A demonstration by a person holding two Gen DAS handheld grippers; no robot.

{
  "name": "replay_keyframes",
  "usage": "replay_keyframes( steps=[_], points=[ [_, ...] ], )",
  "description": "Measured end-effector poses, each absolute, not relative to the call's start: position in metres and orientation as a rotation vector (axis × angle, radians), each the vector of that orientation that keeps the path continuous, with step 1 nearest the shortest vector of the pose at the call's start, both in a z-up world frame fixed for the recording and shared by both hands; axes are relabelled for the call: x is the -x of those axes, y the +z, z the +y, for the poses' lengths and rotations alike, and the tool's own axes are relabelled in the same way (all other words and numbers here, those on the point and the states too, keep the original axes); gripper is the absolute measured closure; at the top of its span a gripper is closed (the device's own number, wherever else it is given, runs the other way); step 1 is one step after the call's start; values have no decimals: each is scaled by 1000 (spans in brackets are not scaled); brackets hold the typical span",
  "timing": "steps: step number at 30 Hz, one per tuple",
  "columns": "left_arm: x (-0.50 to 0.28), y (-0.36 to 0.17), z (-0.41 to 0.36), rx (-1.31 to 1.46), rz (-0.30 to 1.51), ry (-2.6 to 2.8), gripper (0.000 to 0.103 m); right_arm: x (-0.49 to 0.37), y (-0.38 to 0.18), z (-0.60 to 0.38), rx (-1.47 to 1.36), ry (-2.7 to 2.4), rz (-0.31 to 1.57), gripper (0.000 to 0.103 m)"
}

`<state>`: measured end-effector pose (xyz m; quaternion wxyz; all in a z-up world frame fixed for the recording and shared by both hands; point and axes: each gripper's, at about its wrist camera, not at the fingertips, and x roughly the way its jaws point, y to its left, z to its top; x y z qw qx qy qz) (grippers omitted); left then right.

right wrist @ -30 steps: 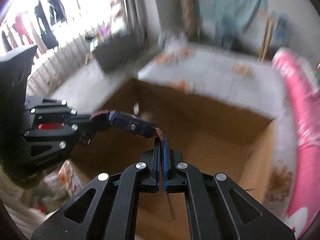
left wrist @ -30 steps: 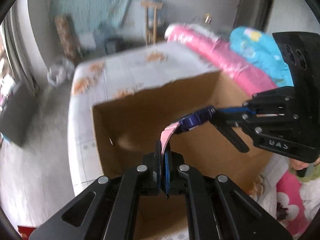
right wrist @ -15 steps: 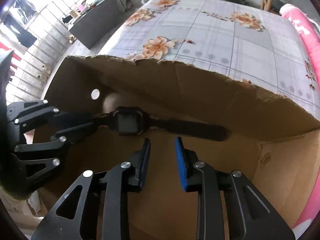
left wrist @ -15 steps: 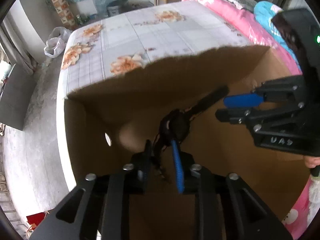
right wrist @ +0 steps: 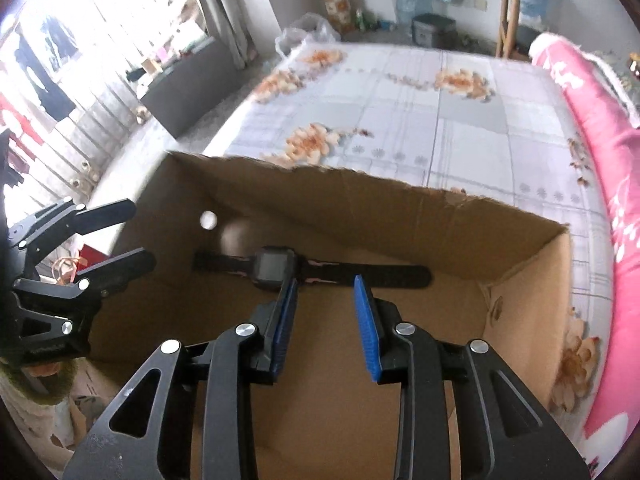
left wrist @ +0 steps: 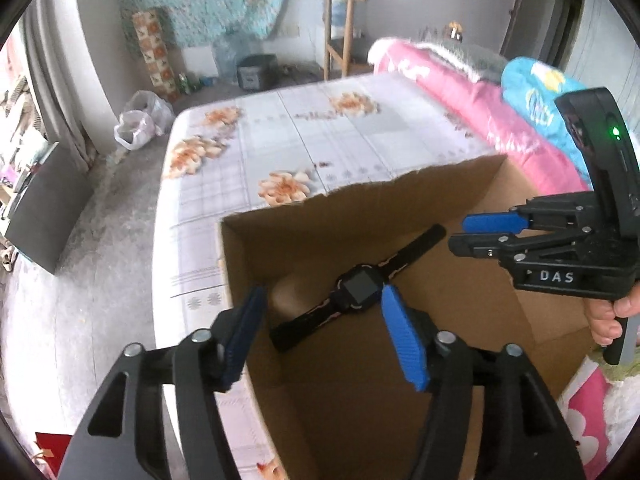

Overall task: Organize jewelry
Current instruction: 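Lift the watch with the right gripper and carry it over the box, then open the right gripper to drop the watch into the box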

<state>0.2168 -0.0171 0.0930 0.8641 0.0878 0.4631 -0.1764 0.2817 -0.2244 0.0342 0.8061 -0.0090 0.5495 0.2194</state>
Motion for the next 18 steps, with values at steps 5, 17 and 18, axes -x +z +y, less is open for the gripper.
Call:
replay_keyframes(
  steps=[5, 17, 18],
  points=[
    [-186, 116, 16, -141, 871, -348, 27, -245, 77, -231, -33, 464, 1028, 62],
    [-80, 101, 65, -85, 814, -300, 14, -125, 110, -227, -147, 521, 854, 39],
    [-71, 94, 66, -90, 820, -294, 14, -115, 107, -225, -139, 515, 852, 36]
  ],
)
